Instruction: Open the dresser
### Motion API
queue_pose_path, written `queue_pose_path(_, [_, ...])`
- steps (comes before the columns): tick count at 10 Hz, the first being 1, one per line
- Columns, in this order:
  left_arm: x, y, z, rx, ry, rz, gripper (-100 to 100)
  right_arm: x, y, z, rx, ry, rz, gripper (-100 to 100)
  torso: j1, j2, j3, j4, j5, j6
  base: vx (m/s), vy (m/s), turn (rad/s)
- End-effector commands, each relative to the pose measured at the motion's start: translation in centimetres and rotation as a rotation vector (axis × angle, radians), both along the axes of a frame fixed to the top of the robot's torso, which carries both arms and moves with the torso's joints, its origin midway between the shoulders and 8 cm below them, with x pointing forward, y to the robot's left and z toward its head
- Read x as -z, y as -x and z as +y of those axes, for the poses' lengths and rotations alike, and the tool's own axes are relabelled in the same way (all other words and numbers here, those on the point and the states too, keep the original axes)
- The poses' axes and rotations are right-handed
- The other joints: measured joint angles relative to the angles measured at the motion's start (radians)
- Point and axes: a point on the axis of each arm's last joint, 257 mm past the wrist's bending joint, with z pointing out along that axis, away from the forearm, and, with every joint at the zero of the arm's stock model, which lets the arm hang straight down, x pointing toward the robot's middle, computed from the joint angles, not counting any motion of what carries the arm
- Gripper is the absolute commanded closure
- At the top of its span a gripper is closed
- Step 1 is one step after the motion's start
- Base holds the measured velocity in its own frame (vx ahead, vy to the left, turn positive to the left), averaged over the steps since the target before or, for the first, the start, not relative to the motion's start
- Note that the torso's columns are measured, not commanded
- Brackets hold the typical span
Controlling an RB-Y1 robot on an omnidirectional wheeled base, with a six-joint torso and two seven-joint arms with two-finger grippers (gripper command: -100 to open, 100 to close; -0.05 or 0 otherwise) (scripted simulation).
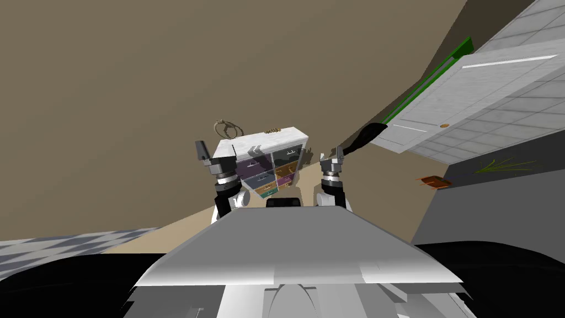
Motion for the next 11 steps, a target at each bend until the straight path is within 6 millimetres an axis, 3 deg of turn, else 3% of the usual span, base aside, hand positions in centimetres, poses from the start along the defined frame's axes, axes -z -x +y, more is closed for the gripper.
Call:
queue_pose_path(1, [0.0, 0.0, 0.0, 0.0, 0.0, 0.0, 0, 0.0, 0.0, 0.0, 0.0, 0.0, 0.0, 0, 0.0, 0.04, -0.082, 0.041, 0.0, 0.0, 0.0, 0.0, 0.0])
queue_pose_path(9, [-0.01, 0.01, 0.0, 0.0, 0.0, 0.0, 0, -0.02, 0.01, 0.0, 0.0, 0.0, 0.0, 0, 0.0, 0.618, -1.234, 0.617, 0.0, 0.0, 0.0, 0.0, 0.0])
queue_pose_path(10, [0.38, -0.32, -0.45, 0.02, -0.036, 0.016, -100, -0.02, 0.01, 0.0, 0.0, 0.0, 0.0, 0, 0.0, 0.691, -1.382, 0.691, 0.0, 0.0, 0.006, -0.017, 0.005])
queue_pose_path(11, [0.77, -0.61, -0.7, 0.033, -0.058, 0.03, -100, 0.0, 0.0, 0.0, 0.0, 0.0, 0.0, 0, -0.001, 0.725, -1.451, 0.724, 0.0, 0.0, 0.01, -0.034, 0.009])
